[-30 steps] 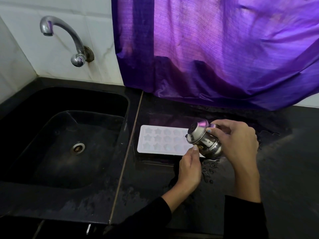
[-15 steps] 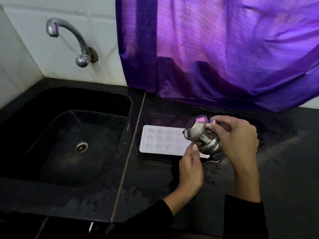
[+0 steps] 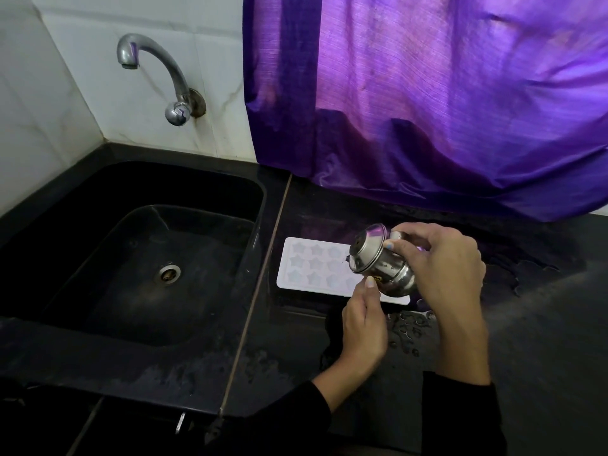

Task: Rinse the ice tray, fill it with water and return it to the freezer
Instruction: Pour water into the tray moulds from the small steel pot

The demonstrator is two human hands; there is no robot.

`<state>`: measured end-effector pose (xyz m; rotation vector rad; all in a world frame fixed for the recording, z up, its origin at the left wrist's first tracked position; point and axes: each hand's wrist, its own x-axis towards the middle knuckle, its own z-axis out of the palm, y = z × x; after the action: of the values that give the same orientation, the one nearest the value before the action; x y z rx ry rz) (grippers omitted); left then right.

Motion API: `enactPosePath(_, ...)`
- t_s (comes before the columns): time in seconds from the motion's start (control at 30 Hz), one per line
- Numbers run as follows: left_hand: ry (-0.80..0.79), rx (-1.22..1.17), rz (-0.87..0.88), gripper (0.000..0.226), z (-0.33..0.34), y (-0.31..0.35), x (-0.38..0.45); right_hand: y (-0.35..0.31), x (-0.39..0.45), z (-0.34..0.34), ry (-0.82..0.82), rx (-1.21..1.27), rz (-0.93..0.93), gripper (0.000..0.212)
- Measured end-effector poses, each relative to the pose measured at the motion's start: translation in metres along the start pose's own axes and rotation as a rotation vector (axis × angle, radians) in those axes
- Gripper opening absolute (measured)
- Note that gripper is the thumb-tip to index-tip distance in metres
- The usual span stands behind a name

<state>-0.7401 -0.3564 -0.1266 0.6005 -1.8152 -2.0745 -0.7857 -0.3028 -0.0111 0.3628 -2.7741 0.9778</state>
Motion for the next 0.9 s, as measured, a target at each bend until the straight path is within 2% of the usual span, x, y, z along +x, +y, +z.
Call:
enactPosePath(0.57, -0.005, -0.007, -0.026, 0.035, -0.0034, -0.0005, 0.0002, -0.0057, -0.0036, 0.0017, 0.004, -0.053, -0.021, 0.009)
enactPosePath(0.9, -0.02, -0.002, -0.014, 0.03, -0.004, 0.0, 0.0005, -0.0037, -0.0034, -0.002, 0.031, -0.019, 0.008, 0.013)
